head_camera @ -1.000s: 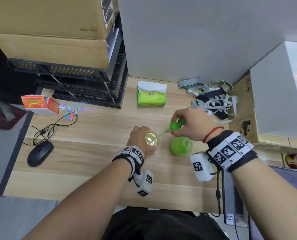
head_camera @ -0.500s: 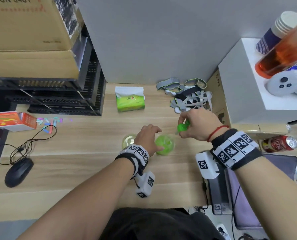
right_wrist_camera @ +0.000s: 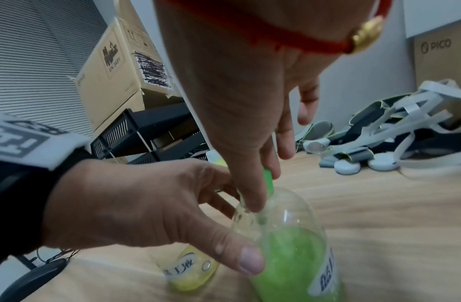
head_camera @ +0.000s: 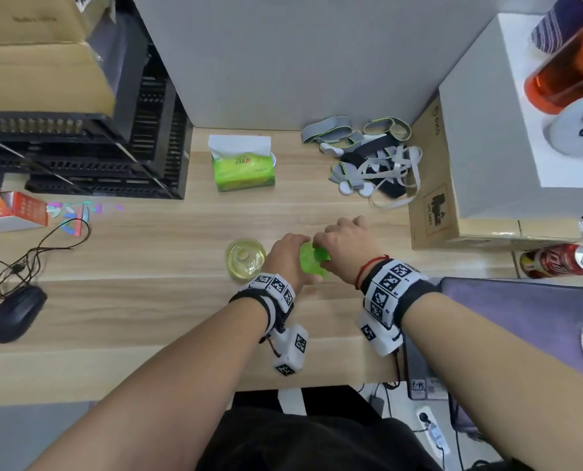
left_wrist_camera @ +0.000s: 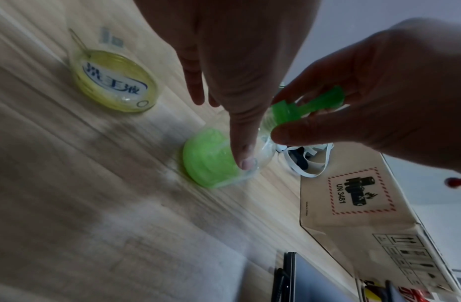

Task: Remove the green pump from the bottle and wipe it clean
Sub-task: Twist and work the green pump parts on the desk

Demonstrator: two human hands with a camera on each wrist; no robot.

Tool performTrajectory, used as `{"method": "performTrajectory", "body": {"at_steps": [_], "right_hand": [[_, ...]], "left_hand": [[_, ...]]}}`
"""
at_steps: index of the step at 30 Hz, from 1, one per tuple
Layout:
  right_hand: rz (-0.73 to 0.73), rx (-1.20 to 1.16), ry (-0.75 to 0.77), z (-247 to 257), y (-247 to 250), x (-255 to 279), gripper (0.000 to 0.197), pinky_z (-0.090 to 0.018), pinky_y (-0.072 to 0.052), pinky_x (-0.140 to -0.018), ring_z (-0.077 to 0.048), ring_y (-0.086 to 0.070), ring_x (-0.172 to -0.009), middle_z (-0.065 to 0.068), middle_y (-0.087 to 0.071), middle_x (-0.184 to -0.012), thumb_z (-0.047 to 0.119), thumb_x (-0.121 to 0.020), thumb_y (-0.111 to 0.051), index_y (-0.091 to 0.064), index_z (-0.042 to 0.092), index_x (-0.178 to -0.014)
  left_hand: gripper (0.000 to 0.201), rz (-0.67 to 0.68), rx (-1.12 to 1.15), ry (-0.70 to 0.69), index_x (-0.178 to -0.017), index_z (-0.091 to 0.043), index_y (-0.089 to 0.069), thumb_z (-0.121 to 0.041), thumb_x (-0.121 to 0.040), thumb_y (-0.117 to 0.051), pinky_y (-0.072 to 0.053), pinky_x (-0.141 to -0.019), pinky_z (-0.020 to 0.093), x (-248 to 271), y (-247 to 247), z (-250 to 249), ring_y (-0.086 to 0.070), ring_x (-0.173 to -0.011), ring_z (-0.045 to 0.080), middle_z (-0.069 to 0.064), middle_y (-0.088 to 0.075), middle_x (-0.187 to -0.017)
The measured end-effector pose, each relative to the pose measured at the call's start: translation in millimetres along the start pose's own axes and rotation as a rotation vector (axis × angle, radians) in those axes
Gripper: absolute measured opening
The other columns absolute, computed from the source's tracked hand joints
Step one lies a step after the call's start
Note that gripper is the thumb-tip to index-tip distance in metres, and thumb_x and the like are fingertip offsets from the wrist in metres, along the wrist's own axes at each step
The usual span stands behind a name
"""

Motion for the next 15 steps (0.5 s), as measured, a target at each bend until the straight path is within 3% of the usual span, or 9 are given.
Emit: {"method": "performTrajectory", "body": {"at_steps": [2, 7, 12, 15], "right_hand": [[-0.002, 0.012, 0.021, 2, -1, -1, 0.025, -0.042, -0.036, -0.087, -0.026, -0.056, -0.099, 0.002, -0.069, -0.099, 0.029, -0.083, -0.064, -0.066, 0.027, -0.108], [0.017, 0.055, 0.096, 9, 2, -3, 0.026, -0.042, -0.036, -0.088, -0.026, -0.055, -0.100, 0.002, -0.067, -0.100, 0.020, -0.083, -0.065, -0.065, 0.027, -0.109], [0.027, 0.055, 0.126, 10, 5, -2, 0.029, -0.041, -0.035, -0.087, -0.026, -0.056, -0.099, 0.003, -0.068, -0.099, 0.019, -0.081, -0.067, -0.065, 0.027, -0.109], [0.006, 0.083, 0.107, 10, 2, -3, 0.016, -0.039, -0.035, -0.083, -0.026, -0.059, -0.092, 0.001, -0.070, -0.091, 0.021, -0.081, -0.065, -0.068, 0.023, -0.097]], "left_hand": [[0.079, -0.017, 0.005, 0.016, -0.124, -0.022, -0.055, -0.037, -0.056, -0.092, -0.048, -0.093, 0.036, -2, -2, 0, -0.056, -0.112, 0.022, 0.001, -0.058, -0.122], [0.073, -0.046, 0.047, 0.054, -0.117, -0.021, -0.055, -0.042, -0.057, -0.091, -0.044, -0.085, 0.029, -2, -6, 2, -0.057, -0.106, 0.019, -0.001, -0.058, -0.118], [0.074, -0.054, 0.107, 0.072, -0.118, -0.022, -0.054, -0.042, -0.057, -0.092, -0.044, -0.084, 0.026, 2, -7, 6, -0.059, -0.104, 0.018, -0.004, -0.058, -0.119], [0.077, -0.046, 0.128, 0.067, -0.121, -0.020, -0.054, -0.038, -0.057, -0.092, -0.043, -0.085, 0.026, 2, -6, 5, -0.058, -0.105, 0.018, -0.003, -0.057, -0.121]]}}
Point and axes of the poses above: each hand's wrist, its own x-axis away from the middle knuckle, its own y-axis out of the back of the hand, z = x × y, the point moved 9 cm from there along -x, towards the middle knuckle
